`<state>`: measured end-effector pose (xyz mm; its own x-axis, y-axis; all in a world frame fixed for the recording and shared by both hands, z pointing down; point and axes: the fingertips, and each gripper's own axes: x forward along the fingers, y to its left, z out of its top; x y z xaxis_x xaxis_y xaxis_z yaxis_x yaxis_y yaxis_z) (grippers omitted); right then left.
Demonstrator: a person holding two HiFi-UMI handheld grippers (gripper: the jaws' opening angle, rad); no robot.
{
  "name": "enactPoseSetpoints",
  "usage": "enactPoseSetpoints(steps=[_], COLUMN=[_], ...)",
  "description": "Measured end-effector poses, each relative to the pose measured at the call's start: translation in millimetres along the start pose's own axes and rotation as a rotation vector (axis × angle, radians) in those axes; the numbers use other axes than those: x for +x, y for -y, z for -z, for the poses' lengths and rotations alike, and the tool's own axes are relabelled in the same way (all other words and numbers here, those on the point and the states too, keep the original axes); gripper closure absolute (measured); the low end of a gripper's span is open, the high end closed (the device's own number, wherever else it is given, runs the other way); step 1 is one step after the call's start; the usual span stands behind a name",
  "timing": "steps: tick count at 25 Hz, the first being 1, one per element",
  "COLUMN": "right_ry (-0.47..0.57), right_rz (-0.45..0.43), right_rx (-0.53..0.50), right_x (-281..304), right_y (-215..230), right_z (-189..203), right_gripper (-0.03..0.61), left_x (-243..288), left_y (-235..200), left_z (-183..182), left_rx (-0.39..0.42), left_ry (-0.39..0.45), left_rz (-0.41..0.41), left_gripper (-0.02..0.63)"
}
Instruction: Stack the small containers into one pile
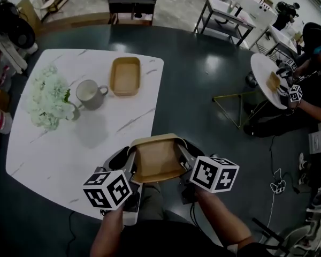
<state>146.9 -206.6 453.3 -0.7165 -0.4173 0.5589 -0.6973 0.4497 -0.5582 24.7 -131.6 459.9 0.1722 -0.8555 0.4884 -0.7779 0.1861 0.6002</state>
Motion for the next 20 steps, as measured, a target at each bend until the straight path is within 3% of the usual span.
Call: enactPoseSetpoints(steps=[8, 20], right_ry=[-0.076, -0.187], right_rz=[-0.025, -0.084], right_rx=[-0.088, -0.216], right_x=[43.4, 88.9], right_y=[-13.2, -58.6], right_z=[-33.4, -47.2], right_gripper=[0.488, 0.489], left_x=[15.6, 0.0], left_y=[-18.2, -55.1], left_z=[-31.7, -56.6], left_rx=[-0.133, -0.213], left_ry=[0.047, 0.125], left_rz=[-0.004, -0.061], left_gripper=[0.519, 0.518])
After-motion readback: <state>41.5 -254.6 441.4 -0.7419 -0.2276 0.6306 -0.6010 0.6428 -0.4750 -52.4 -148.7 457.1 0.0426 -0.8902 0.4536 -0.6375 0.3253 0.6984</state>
